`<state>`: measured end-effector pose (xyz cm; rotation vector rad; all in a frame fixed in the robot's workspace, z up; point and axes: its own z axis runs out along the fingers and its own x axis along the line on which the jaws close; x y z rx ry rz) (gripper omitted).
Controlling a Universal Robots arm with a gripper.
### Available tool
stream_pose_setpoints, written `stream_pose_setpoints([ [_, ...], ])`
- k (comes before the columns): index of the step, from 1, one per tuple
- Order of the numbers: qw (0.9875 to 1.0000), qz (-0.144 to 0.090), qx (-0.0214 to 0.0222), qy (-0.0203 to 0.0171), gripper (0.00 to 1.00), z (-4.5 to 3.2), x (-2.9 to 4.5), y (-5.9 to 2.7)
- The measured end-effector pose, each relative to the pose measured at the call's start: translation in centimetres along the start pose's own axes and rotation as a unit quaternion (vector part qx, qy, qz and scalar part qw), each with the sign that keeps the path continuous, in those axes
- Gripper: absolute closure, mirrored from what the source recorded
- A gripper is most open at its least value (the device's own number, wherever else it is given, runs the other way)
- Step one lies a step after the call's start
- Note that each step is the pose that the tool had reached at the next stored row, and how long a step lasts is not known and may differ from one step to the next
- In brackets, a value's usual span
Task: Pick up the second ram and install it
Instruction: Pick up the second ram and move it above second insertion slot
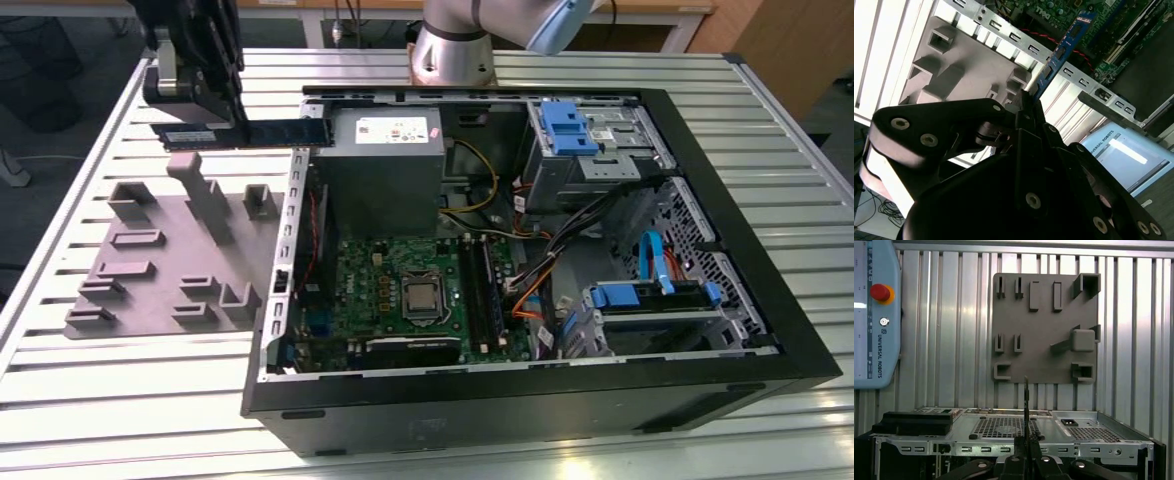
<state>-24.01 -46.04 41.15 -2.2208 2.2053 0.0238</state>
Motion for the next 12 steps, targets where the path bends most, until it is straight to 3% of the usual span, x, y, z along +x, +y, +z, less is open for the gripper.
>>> stream_pose_setpoints([
  [12, 1.0000, 0.000, 0.0000, 0.0000, 0.86, -0.01, 0.01, -1.69],
])
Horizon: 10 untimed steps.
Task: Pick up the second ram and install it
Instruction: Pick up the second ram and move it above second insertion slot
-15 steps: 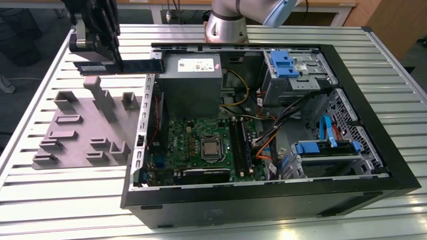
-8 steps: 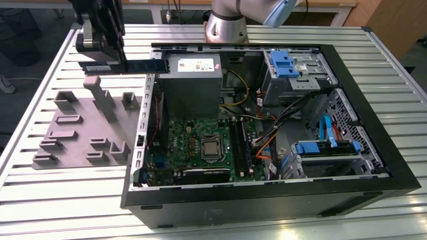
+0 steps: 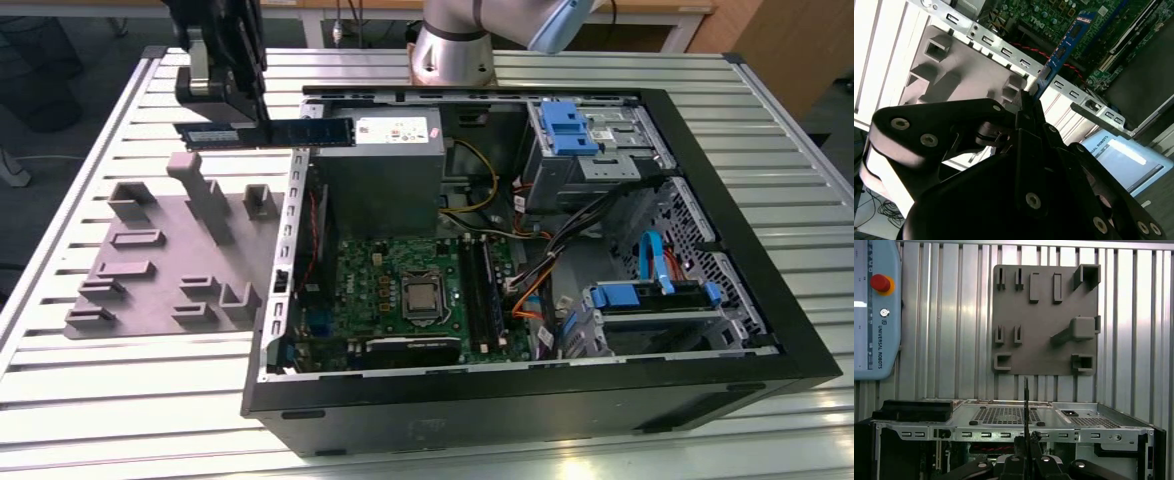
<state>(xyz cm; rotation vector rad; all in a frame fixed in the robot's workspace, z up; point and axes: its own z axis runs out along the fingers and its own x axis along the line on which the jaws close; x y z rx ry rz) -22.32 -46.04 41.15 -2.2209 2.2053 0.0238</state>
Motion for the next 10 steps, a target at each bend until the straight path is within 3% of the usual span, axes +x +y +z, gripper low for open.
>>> stream_pose_setpoints([
  [10, 1.0000, 0.000, 0.0000, 0.0000, 0.86, 0.00, 0.01, -1.85],
])
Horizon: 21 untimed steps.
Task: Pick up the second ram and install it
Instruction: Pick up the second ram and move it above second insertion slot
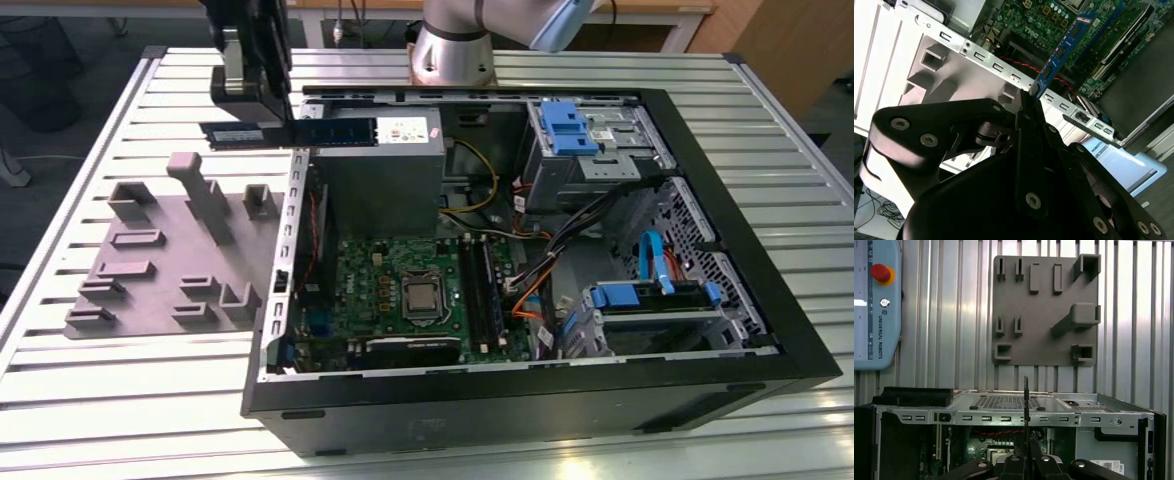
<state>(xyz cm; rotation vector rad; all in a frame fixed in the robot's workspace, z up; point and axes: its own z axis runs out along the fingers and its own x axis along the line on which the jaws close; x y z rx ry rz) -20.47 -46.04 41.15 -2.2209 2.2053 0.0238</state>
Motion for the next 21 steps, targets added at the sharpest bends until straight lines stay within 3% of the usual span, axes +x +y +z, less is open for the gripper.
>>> stream_pose_setpoints([
  [21, 1.0000, 0.000, 0.0000, 0.0000, 0.86, -0.01, 0.03, -3.48],
])
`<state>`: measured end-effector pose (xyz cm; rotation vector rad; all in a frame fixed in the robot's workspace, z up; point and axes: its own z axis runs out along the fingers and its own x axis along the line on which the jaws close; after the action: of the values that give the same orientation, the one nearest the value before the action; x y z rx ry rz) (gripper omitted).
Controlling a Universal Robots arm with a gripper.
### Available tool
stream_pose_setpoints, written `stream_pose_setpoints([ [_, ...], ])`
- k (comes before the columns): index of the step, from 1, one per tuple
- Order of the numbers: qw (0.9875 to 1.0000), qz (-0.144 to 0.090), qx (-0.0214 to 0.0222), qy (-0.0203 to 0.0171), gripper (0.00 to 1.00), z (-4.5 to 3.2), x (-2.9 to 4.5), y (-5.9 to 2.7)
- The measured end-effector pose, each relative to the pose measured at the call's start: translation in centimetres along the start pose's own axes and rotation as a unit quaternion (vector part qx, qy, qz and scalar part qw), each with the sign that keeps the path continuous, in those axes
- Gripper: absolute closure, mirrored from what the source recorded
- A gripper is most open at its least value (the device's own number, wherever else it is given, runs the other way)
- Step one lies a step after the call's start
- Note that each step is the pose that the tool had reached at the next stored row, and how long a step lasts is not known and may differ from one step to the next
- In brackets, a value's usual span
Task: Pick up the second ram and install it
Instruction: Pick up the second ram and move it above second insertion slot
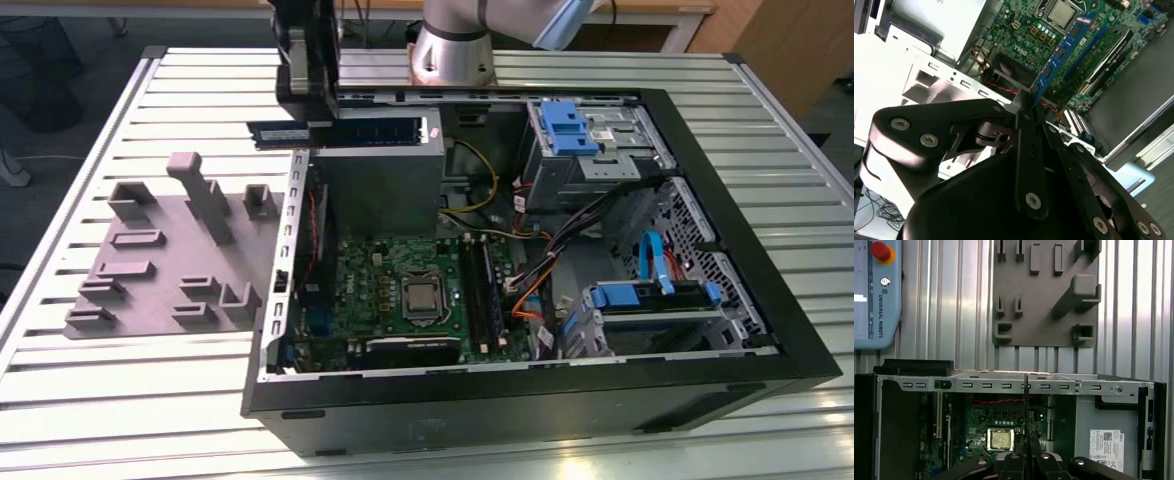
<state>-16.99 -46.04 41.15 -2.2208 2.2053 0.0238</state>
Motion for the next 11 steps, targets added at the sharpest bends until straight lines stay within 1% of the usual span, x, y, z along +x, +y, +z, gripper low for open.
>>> stream_pose_setpoints([
  [11, 1.0000, 0.000, 0.0000, 0.0000, 0.86, -0.01, 0.02, -2.33],
])
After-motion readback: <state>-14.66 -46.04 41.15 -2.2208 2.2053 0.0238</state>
